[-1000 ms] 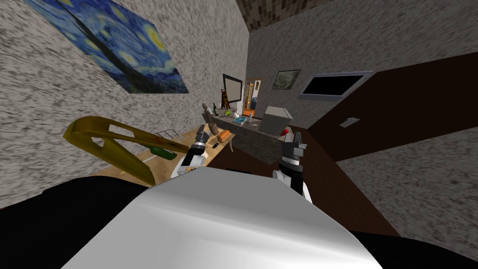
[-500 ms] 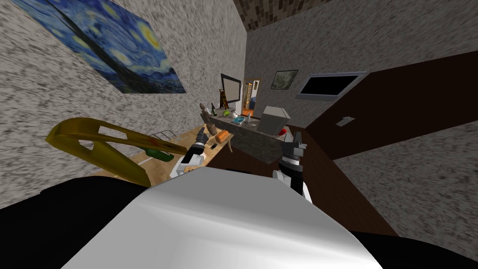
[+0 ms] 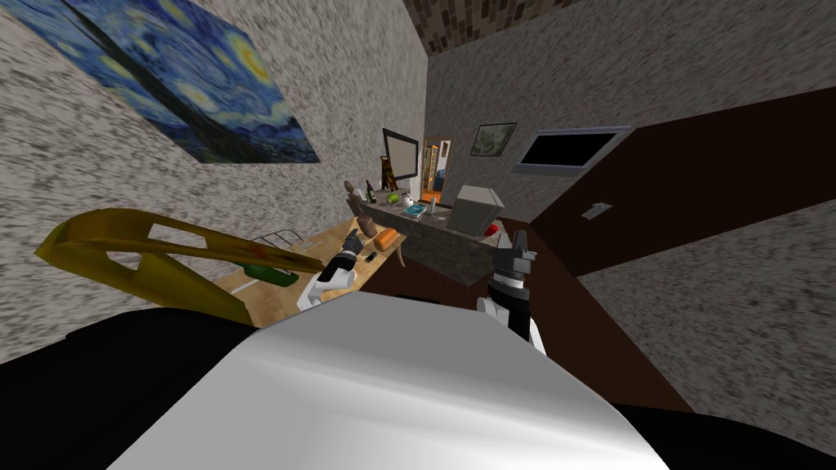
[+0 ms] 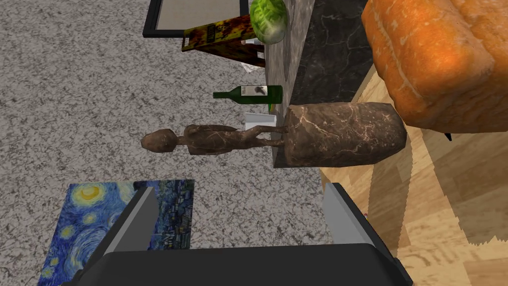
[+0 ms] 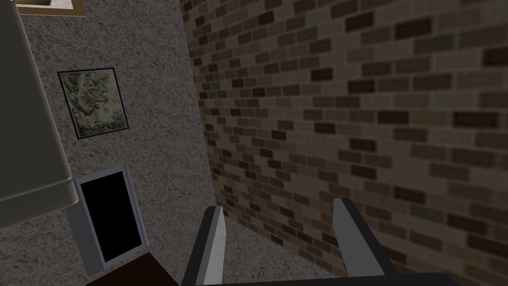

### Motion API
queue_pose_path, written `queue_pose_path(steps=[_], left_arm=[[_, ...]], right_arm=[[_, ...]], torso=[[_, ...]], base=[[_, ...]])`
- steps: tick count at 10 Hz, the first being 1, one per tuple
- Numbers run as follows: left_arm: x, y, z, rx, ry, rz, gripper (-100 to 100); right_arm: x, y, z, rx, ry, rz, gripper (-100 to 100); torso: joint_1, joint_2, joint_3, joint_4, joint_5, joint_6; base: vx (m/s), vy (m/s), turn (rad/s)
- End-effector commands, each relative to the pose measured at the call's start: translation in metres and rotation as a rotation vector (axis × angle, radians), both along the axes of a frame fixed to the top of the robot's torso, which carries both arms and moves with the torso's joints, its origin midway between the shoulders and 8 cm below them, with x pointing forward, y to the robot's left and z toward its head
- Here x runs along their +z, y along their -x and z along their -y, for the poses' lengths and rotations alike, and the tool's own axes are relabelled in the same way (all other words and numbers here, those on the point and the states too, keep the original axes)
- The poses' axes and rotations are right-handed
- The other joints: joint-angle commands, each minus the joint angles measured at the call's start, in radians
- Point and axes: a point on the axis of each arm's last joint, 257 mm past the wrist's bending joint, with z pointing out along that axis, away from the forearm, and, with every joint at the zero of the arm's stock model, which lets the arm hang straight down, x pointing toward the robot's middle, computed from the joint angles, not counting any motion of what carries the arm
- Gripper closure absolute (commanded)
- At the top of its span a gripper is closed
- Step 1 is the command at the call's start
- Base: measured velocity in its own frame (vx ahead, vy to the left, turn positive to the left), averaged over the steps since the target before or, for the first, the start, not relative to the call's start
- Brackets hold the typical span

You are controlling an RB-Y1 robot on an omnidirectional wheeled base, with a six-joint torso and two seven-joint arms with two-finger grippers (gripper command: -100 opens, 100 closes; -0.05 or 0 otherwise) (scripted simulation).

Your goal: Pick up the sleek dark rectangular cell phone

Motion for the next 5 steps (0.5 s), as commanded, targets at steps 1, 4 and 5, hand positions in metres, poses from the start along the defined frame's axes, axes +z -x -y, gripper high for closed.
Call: queue_pose_path(steps=[1,4,5], left_arm=[[-0.014,0.000,-0.006,0.015,0.017,-0.042,-100],[-0.054,0.004,-0.032,0.069,0.076,-0.156,-100],[-0.058,0.006,-0.033,0.073,0.080,-0.174,-100]], right_arm=[[0.000,0.000,0.000,0.000,0.000,0.000,0],[0.000,0.000,0.000,0.000,0.000,0.000,0],[0.000,0.000,0.000,0.000,0.000,0.000,0]], torso=[[0.000,0.000,0.000,0.000,0.000,0.000],[0.000,0.000,0.000,0.000,0.000,0.000],[0.000,-0.001,0.000,0.000,0.000,0.000]], base=[[0.025,-0.022,-0.021],[0.034,-0.020,-0.031],[0.031,-0.020,-0.019]])
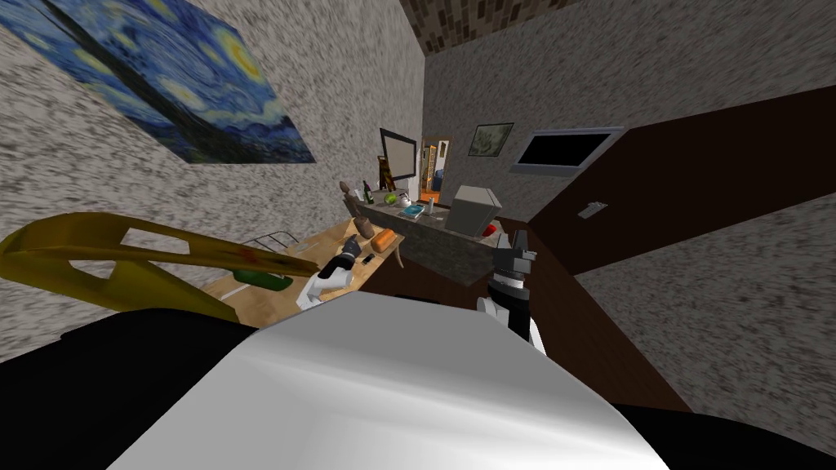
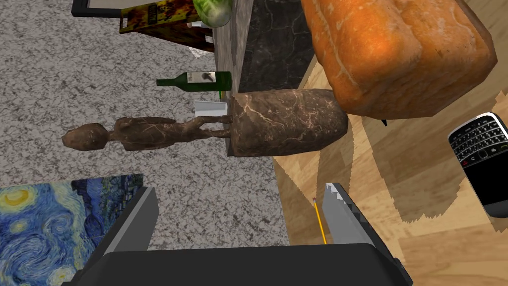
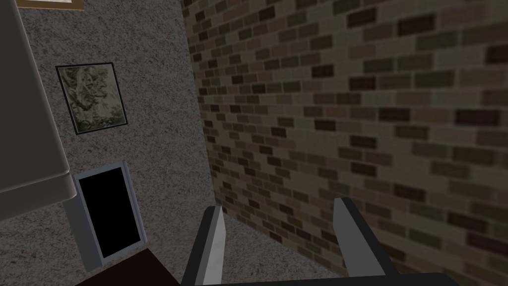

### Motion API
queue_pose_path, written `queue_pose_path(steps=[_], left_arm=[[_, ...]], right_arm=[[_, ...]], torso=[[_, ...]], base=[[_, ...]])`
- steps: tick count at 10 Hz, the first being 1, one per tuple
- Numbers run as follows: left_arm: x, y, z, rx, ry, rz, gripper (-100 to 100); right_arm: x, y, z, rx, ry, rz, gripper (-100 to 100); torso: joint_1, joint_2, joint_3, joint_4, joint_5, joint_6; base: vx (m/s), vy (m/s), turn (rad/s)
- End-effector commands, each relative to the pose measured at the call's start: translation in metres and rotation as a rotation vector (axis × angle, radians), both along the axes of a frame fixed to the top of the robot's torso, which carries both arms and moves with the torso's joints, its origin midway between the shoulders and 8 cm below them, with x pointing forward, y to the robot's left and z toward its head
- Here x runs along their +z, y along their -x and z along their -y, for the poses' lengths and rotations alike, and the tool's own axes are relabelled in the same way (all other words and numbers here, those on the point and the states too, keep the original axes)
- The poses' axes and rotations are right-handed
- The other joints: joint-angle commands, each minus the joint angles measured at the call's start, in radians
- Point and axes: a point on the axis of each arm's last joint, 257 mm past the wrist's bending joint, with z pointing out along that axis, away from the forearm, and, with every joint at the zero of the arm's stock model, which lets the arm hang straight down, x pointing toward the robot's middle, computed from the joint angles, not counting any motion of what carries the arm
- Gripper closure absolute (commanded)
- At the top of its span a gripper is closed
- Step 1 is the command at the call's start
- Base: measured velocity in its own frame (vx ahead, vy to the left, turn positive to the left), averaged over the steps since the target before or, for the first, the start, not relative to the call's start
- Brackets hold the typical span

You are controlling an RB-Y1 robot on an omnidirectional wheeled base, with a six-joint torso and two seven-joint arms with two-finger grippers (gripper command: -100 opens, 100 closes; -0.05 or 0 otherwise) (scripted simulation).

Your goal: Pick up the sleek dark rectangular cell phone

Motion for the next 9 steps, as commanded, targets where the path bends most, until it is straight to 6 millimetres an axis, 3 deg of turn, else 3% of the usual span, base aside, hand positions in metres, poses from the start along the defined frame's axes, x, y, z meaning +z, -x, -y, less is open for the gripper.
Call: queue_pose_path(steps=[1,9], left_arm=[[-0.024,0.005,-0.014,0.033,0.037,-0.063,-100],[-0.106,0.037,-0.055,0.161,0.199,-0.308,-100]], right_arm=[[0.000,0.000,0.000,0.000,0.000,0.000,0],[0.000,0.000,0.000,0.000,0.000,0.000,0]], torso=[[0.000,0.000,0.000,0.000,0.000,0.000],[0.001,-0.001,-0.001,0.000,0.000,0.000]], base=[[0.039,-0.022,-0.031],[0.049,-0.014,-0.008]])
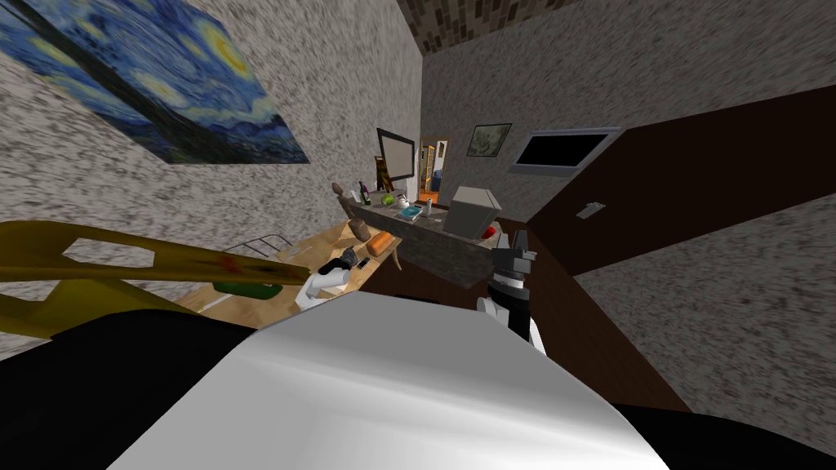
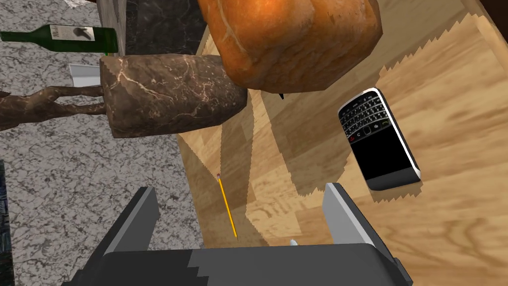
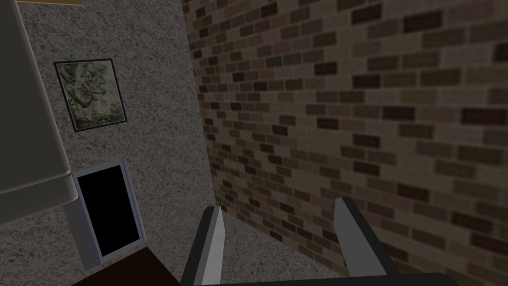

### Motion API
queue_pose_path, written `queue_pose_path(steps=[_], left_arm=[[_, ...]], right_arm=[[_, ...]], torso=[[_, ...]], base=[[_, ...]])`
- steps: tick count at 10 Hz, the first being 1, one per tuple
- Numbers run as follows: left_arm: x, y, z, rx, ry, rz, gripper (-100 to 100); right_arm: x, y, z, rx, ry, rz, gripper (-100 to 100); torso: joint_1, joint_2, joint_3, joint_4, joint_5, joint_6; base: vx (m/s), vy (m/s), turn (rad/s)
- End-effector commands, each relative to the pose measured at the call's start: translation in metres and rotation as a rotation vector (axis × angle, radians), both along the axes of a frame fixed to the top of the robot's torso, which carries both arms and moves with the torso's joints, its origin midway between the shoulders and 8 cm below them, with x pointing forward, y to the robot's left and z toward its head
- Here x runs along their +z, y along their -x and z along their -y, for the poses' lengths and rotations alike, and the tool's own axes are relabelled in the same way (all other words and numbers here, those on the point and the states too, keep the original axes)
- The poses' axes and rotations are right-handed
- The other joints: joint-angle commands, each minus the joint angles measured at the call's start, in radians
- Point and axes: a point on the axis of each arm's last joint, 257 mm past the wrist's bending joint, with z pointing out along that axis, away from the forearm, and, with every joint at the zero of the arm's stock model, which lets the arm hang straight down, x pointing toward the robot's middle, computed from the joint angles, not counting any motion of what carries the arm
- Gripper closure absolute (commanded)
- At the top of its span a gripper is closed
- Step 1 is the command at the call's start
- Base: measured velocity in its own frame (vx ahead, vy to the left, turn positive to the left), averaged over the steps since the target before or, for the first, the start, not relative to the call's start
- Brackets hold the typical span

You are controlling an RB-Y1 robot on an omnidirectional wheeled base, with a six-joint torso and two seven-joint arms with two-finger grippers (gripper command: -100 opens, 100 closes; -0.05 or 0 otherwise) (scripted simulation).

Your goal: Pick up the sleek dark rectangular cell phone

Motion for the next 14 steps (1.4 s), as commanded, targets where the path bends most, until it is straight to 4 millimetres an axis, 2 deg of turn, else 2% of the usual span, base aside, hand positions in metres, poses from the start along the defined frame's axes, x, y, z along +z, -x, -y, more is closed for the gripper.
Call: queue_pose_path(steps=[1,4,6,9,14], left_arm=[[-0.015,0.008,-0.008,0.021,0.030,-0.050,-100],[-0.046,0.026,-0.022,0.087,0.112,-0.138,-100],[-0.052,0.031,-0.020,0.091,0.123,-0.168,-100],[-0.081,0.054,-0.029,0.160,0.213,-0.259,-100],[-0.112,0.084,-0.029,0.234,0.317,-0.380,-100]], right_arm=[[0.000,0.000,0.000,0.000,0.000,0.000,0],[0.000,0.000,0.000,0.000,0.000,0.000,0],[0.000,0.000,0.000,0.000,0.000,0.000,0],[0.000,0.000,0.000,0.000,0.000,0.000,0],[0.000,0.000,0.000,0.000,0.000,0.000,0]], torso=[[0.000,0.000,0.000,0.000,0.000,0.000],[0.001,-0.001,-0.001,0.000,0.000,0.000],[0.001,-0.001,-0.001,0.000,0.000,0.000],[0.001,0.000,0.000,0.000,0.000,0.000],[0.002,-0.002,-0.001,0.000,0.000,0.000]], base=[[0.054,-0.008,0.004],[0.081,0.000,0.013],[0.045,-0.007,0.005],[0.066,-0.010,0.027],[0.082,0.006,0.030]])
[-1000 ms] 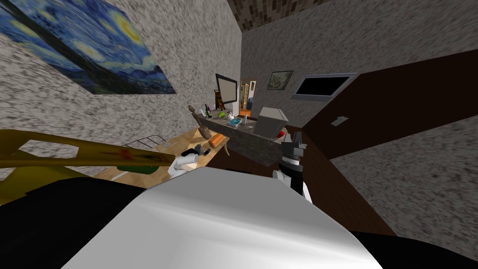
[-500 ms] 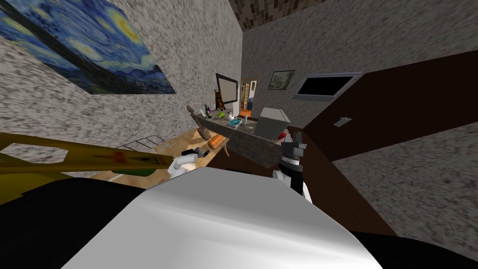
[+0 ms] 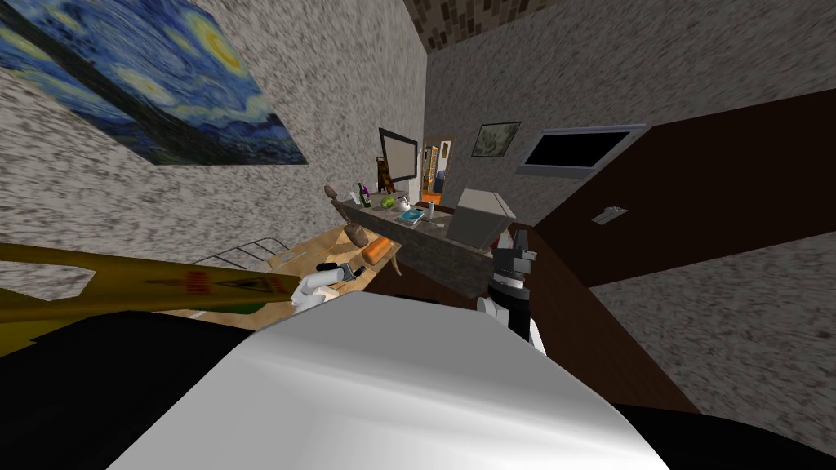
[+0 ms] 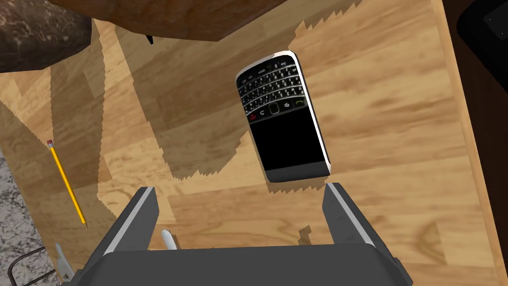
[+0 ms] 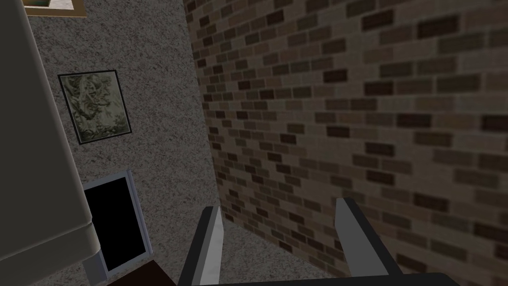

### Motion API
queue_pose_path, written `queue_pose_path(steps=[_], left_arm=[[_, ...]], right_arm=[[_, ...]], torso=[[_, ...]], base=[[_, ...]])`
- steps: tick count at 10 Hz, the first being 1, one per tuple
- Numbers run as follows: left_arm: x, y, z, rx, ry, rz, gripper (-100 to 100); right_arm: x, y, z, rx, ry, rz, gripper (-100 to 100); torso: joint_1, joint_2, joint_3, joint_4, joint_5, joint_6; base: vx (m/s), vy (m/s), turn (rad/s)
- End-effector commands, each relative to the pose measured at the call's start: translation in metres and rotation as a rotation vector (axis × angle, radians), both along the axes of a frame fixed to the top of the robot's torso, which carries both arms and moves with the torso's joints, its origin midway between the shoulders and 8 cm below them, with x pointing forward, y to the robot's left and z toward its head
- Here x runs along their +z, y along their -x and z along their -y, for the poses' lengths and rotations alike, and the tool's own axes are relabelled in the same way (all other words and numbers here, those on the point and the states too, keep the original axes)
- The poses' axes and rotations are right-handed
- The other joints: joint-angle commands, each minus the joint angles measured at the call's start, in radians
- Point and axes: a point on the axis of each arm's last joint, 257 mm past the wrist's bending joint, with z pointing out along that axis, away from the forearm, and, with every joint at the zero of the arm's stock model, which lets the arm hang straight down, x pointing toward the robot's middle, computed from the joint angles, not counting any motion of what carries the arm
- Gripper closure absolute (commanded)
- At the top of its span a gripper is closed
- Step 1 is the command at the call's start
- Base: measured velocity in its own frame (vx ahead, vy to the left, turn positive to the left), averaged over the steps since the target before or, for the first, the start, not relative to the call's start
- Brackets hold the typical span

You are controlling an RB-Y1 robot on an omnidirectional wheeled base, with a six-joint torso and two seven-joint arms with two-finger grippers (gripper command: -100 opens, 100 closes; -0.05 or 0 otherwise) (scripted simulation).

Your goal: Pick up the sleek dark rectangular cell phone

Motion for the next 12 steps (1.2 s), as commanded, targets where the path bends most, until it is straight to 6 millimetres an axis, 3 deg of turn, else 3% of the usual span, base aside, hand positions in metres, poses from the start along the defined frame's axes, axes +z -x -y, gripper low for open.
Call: queue_pose_path(steps=[1,12], left_arm=[[-0.012,0.013,0.000,0.041,0.050,-0.046,-100],[-0.054,0.083,0.017,0.227,0.292,-0.295,-100]], right_arm=[[0.000,0.000,0.000,0.000,0.000,0.000,0],[0.000,0.000,0.000,0.000,0.000,0.000,0]], torso=[[0.000,0.000,0.000,0.000,0.000,0.000],[0.000,-0.002,-0.001,0.000,0.000,0.000]], base=[[0.097,0.002,0.040],[0.087,0.002,0.041]])
